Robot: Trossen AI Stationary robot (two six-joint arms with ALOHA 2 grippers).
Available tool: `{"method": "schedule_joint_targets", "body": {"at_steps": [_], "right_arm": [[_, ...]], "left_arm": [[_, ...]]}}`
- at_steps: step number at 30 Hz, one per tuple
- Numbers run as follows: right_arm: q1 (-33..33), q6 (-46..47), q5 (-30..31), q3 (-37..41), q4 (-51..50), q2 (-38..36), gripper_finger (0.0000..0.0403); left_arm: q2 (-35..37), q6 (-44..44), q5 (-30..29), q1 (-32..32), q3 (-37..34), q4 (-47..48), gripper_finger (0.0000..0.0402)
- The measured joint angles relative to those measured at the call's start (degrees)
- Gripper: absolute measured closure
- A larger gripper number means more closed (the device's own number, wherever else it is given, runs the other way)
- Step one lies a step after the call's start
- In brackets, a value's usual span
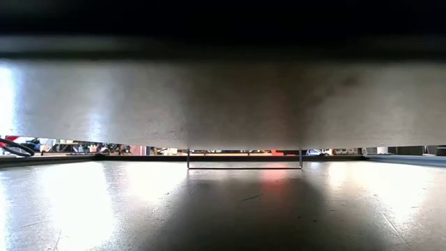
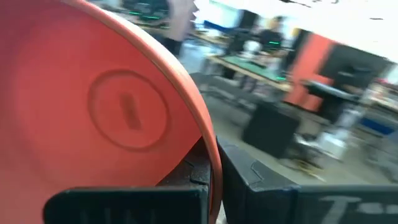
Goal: Place and stack bowls onto a shelf
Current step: Stack the large orange bowl on top of the large green bowl on the shelf
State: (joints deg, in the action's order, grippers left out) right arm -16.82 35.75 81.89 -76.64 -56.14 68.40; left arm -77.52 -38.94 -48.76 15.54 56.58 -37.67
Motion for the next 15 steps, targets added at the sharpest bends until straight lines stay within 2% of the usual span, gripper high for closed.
{"method": "schedule_joint_targets", "body": {"at_steps": [5, 10, 15], "right_arm": [[8.01, -2.81, 0.55, -0.48, 4.09, 0.05, 0.0394], [13.20, -12.78, 0.11, -0.28, 15.78, 1.81, 0.0394], [15.70, -20.39, -7.91, -0.31, 29.34, 4.60, 0.0394]], "left_arm": [[0.02, -2.35, 1.55, -4.81, 0.00, -1.99, 0.0292], [0.02, 2.43, 4.60, -8.74, 0.00, -2.87, 0.0292], [0.02, 7.76, 4.74, -12.32, 0.00, -2.81, 0.0292]]}}
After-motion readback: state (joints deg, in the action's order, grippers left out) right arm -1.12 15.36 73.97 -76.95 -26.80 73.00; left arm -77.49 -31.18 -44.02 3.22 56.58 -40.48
